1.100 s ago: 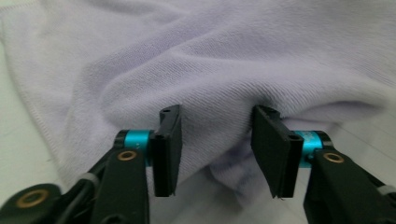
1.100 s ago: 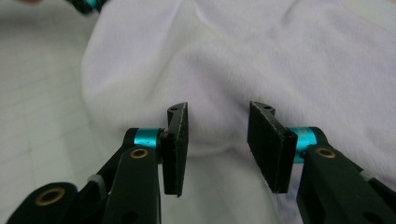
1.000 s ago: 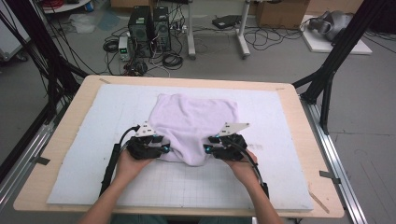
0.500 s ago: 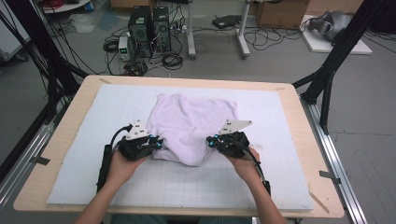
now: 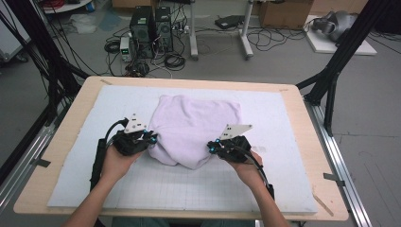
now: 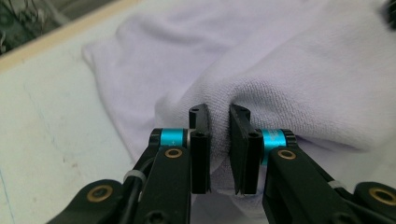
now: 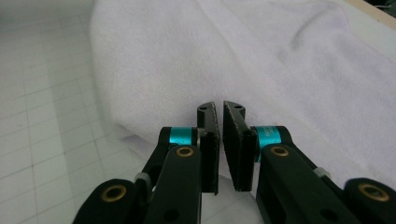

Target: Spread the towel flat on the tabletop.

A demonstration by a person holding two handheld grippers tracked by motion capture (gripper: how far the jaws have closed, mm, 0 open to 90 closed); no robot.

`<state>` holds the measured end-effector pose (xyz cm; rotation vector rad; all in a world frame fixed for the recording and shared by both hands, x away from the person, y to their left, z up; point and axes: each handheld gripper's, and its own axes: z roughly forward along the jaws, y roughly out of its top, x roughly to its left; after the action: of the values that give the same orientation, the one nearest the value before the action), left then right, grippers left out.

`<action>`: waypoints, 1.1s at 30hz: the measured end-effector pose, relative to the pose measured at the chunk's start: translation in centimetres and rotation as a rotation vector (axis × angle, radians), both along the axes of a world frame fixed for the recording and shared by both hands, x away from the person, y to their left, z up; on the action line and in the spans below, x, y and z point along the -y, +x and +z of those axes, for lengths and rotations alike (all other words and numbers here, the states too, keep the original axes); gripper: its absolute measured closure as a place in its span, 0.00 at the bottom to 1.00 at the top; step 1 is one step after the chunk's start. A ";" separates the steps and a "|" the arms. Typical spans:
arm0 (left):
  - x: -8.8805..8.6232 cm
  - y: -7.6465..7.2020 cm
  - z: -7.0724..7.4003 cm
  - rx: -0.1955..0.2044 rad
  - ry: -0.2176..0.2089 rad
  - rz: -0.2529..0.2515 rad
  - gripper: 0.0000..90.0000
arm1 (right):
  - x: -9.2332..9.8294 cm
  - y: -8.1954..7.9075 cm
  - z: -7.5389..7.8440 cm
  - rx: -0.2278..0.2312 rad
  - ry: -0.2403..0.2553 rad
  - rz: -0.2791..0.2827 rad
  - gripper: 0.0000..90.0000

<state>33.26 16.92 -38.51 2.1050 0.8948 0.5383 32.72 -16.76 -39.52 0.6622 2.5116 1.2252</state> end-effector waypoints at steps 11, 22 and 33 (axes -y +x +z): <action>-0.9 -0.9 -0.1 -0.002 -0.065 0.008 0.62 | 1.0 -0.8 -0.2 -0.024 0.022 0.014 0.84; 0.7 -3.3 -3.9 -0.093 -0.016 -0.117 0.65 | -0.5 -2.7 -2.9 -0.057 -0.015 0.076 0.72; 1.8 -3.1 -4.3 -0.070 0.024 -0.142 0.90 | -2.5 -2.0 -4.9 -0.031 -0.084 0.011 0.94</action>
<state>30.12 15.08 -42.76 2.2004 0.7739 0.4058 30.75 -14.28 -44.46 0.6524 2.5795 1.1150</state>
